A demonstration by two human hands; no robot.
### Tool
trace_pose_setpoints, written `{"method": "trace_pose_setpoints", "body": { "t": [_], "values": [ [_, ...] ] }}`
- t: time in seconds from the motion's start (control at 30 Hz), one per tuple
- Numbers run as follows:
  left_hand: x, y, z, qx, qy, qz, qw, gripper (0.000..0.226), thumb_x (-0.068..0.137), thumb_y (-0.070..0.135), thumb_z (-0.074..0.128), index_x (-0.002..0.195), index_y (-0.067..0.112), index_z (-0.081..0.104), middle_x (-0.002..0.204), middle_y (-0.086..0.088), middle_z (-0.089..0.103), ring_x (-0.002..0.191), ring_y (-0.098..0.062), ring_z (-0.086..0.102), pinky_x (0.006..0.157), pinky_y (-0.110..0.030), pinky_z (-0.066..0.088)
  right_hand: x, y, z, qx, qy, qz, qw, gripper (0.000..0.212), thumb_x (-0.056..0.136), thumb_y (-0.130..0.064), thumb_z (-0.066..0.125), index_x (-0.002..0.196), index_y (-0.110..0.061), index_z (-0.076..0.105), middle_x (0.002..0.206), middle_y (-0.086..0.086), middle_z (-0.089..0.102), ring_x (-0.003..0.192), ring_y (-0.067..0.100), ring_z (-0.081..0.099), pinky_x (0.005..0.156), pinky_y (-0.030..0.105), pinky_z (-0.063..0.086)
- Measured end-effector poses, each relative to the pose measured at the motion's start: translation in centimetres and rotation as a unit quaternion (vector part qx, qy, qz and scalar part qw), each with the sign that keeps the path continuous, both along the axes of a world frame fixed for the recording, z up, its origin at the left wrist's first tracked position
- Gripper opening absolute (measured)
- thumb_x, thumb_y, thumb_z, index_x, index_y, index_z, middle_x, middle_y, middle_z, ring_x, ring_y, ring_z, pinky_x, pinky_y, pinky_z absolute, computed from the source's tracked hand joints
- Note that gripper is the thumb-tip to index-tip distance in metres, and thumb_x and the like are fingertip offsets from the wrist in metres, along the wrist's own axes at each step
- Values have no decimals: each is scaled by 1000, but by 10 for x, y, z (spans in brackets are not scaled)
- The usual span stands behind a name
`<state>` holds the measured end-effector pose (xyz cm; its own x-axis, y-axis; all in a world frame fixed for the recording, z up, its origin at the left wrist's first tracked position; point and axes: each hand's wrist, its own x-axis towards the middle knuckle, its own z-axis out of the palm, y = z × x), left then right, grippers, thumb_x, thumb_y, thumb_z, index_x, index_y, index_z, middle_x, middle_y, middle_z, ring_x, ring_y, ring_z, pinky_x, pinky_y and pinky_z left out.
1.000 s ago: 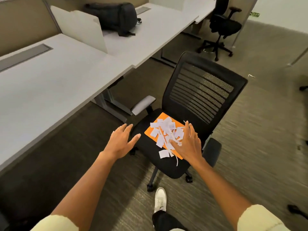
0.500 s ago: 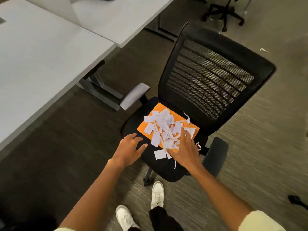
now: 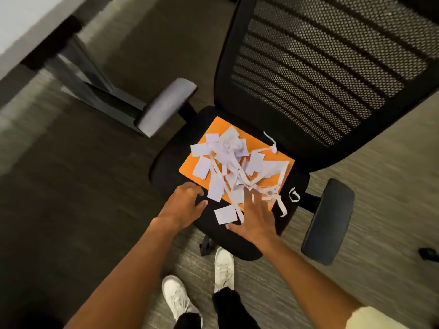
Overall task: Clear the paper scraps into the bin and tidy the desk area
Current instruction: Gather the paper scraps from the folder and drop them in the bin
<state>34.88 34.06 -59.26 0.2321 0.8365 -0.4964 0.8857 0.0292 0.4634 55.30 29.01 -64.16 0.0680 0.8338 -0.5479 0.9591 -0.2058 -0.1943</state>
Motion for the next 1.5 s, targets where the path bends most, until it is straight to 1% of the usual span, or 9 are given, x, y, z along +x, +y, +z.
{"method": "trace_pose_setpoints", "body": {
  "t": [0.17,0.27,0.43,0.63,0.8,1.07,1.23,1.33,1.5],
  "values": [
    [14,19,-42,2,0,-19,1000,35,88,28,67,120,13,59,132,-6,53,113,-25,55,93,-39,52,-2,15,-46,3,-19,23,1000,122,61,-64,78,148,-30,-1,158,8,8,138,38,33,96,46,50],
    [20,27,-63,-13,20,-23,999,51,89,31,66,135,18,48,146,-5,39,128,-28,45,100,-45,49,-2,21,-66,-4,-36,37,999,122,58,-65,78,147,-33,2,157,10,8,135,40,36,92,46,52],
    [32,31,-98,-36,43,-32,998,70,88,37,65,146,23,29,149,-8,29,131,-31,43,100,-46,49,-2,24,-89,7,-58,46,997,115,59,-65,77,145,-38,6,155,11,6,134,40,34,92,46,53],
    [48,32,-127,-36,4,33,999,70,84,35,71,138,25,28,135,-10,37,114,-32,56,91,-45,55,-2,26,-100,42,-40,42,997,80,73,-64,67,139,-40,27,154,10,18,135,35,37,94,40,52],
    [66,35,-138,-45,-45,162,985,70,82,27,76,135,22,30,133,-9,42,119,-32,56,91,-41,53,-8,28,-105,43,-8,40,998,59,84,-57,62,134,-37,36,148,10,30,125,30,48,92,32,51],
    [69,37,-140,-23,-81,187,979,49,86,11,67,115,21,29,104,-2,51,86,-17,55,60,-25,51,-16,28,-108,33,85,3,996,39,86,-32,70,119,-27,49,132,5,39,106,22,59,87,25,50],
    [60,37,-132,-48,-64,185,979,38,89,9,63,116,18,38,104,-5,56,94,-26,62,76,-43,60,-18,24,-106,11,137,-6,990,37,84,-16,72,116,-17,53,128,5,41,105,21,60,80,14,40],
    [53,36,-127,-48,-61,198,977,30,89,11,60,118,12,51,109,-11,60,99,-31,62,83,-50,58,-15,23,-100,5,154,-36,987,34,86,-14,67,117,-10,53,123,8,46,105,23,58,83,20,44],
    [35,30,-117,4,-78,216,973,20,86,7,59,106,7,52,87,-6,59,76,-28,60,66,-43,57,7,21,-78,95,222,-132,961,20,84,-12,63,102,-6,57,92,3,53,85,22,56,68,26,38]
  ]
}}
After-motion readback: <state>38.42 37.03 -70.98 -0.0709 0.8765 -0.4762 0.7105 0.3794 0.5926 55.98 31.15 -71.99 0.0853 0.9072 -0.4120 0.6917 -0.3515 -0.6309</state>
